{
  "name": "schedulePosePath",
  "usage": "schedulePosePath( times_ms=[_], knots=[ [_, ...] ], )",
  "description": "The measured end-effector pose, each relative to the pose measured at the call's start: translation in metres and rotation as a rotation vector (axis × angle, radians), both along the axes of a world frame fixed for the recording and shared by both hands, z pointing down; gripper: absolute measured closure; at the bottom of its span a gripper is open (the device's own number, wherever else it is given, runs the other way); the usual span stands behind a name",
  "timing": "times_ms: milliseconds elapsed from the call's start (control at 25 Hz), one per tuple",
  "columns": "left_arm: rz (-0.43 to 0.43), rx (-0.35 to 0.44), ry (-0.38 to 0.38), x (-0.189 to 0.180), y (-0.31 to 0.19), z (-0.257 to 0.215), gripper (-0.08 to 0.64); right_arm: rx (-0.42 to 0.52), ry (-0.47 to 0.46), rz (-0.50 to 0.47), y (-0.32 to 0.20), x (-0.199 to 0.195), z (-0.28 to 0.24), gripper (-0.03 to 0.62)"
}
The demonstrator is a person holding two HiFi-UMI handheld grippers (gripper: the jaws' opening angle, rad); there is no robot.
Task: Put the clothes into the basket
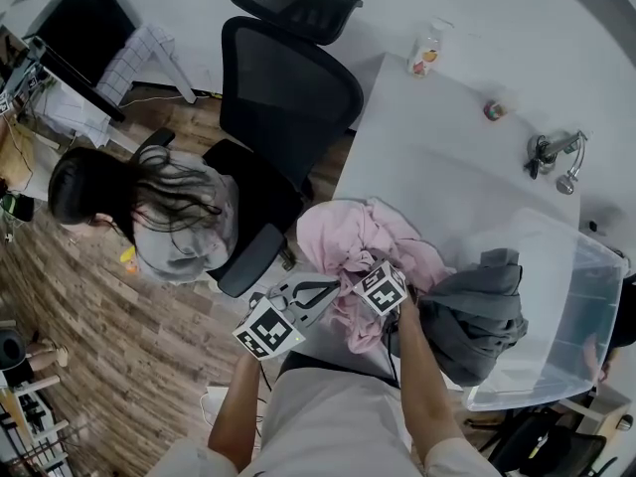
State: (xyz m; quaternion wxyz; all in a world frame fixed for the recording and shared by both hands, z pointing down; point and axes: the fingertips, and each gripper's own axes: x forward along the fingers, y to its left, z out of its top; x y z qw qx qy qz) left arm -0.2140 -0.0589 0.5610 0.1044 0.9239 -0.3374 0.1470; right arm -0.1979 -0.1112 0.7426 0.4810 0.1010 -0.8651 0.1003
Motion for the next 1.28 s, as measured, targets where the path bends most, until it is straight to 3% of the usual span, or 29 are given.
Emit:
schedulePosePath(
  times_ms=[240,680,960,1280],
  knots=[
    [-0.003,0.012,-0.003,0.000,0.002,-0.004,0.557,-0.064,-0.106,0.105,0.004,0.004,-0.015,0.463],
    [0.024,0.048,-0.010,0.010,0.002,-0.022,0.557,-0.093,-0.435,0.232,0.014,0.006,-0.107,0.472],
    [0.062,0.111,-0.019,0.026,0.000,-0.049,0.557,-0.025,-0.588,0.265,0.017,0.020,-0.173,0.472],
    [0.104,0.182,-0.030,0.045,0.002,-0.082,0.557,0.084,-0.668,0.257,0.018,0.036,-0.231,0.472]
  ],
)
